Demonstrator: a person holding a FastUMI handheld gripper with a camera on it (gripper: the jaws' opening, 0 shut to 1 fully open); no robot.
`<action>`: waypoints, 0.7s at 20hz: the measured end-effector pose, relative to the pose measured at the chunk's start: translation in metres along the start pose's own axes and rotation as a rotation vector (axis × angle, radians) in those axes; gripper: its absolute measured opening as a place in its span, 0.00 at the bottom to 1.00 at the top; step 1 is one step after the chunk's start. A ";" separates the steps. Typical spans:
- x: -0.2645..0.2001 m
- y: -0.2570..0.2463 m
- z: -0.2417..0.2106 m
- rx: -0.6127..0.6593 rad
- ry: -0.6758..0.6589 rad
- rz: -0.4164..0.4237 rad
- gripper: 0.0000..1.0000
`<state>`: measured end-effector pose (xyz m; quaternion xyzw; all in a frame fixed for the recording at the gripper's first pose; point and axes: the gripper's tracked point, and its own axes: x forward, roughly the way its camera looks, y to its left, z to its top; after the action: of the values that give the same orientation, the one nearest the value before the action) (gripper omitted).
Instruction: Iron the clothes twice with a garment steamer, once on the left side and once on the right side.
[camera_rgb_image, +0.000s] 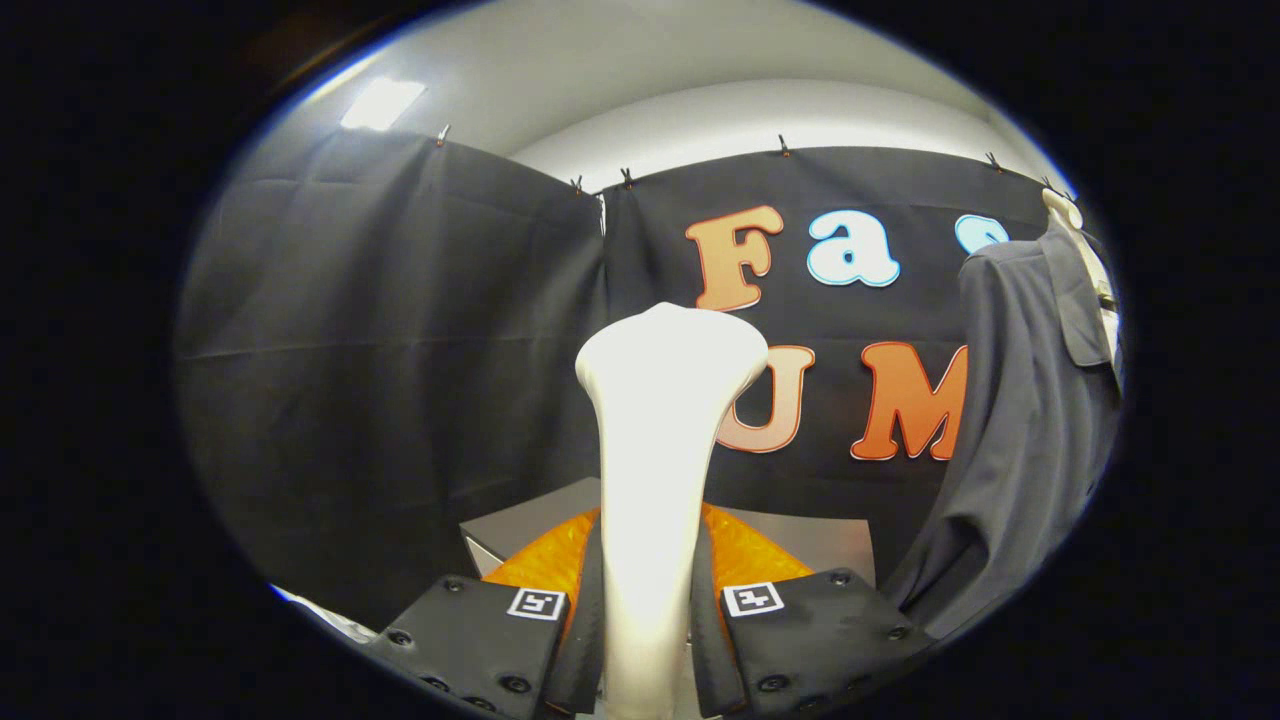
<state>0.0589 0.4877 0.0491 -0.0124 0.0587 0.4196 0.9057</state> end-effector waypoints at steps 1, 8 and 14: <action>-0.015 0.000 0.008 -0.003 -0.023 0.003 0.43; -0.102 -0.037 0.039 -0.023 -0.114 -0.046 0.43; -0.164 -0.084 0.057 -0.032 -0.164 -0.152 0.43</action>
<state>0.0236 0.3129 0.1222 0.0031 -0.0236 0.3500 0.9364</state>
